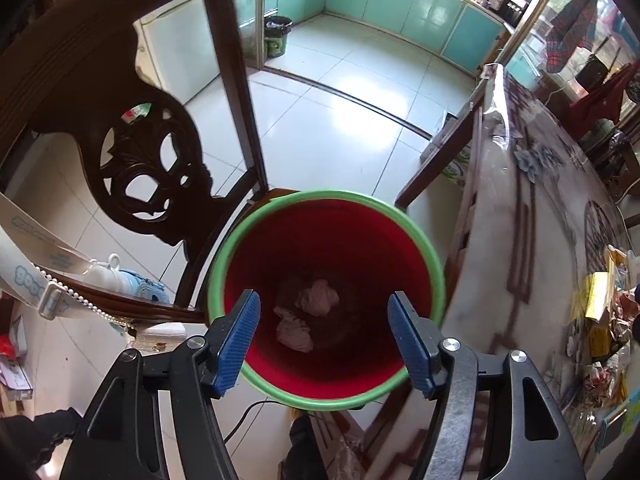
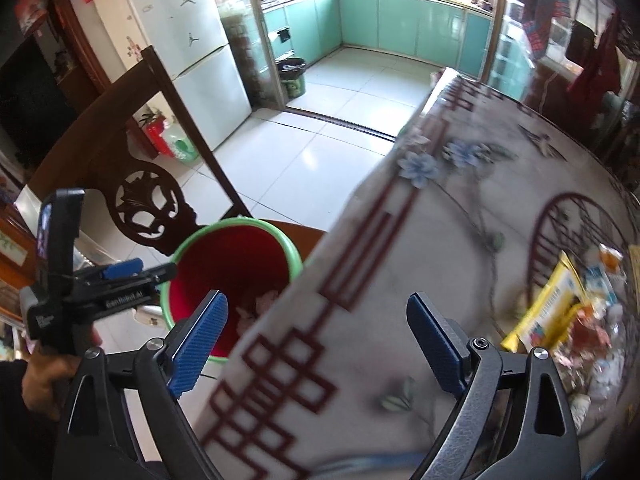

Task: Collect trash
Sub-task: 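Grasp the white printed paper cup with the right gripper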

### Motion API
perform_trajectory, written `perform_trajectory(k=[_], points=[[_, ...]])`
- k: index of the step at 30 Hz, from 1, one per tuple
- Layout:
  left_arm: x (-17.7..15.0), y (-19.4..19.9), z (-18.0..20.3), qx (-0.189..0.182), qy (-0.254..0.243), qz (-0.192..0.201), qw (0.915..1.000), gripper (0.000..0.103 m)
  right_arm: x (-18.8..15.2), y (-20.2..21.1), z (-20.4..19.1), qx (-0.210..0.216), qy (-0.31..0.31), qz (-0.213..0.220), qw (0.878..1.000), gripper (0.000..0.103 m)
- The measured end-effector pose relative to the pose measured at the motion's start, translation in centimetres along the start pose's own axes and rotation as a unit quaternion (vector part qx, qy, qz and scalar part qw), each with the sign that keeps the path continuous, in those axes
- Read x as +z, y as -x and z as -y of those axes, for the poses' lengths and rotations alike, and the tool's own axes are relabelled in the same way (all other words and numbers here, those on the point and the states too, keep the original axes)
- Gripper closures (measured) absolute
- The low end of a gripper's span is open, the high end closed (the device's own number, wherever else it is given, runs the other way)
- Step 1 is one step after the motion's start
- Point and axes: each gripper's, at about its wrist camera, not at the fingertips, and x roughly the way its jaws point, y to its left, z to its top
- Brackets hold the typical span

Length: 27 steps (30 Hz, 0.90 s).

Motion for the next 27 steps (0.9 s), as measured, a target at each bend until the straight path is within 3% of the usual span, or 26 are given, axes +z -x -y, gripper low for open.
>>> perform_trajectory(k=[10, 15, 21, 27], points=[[-2.0, 2.6, 9.2, -0.031, -0.047, 0.018, 0.9983, 0.037, -4.6, 5.2, 6.5, -0.038, -0.038, 0.026, 0.998, 0.011], [-4.0, 3.9, 15.1, -0.047, -0.08, 0.02, 0.9954, 0.037, -8.2, 8.1, 13.5, -0.084, -0.098, 0.032, 0.991, 0.01], [-7.0, 5.2, 21.2, -0.063, -0.104, 0.019, 0.9924, 0.037, -13.0, 8.3, 22.4, -0.135, -0.195, -0.002, 0.971, 0.009], [-9.9, 6.5, 26.1, -0.071, -0.131, 0.02, 0.9887, 0.037, -16.2, 5.4, 26.6, -0.125, -0.238, -0.047, 0.962, 0.009]])
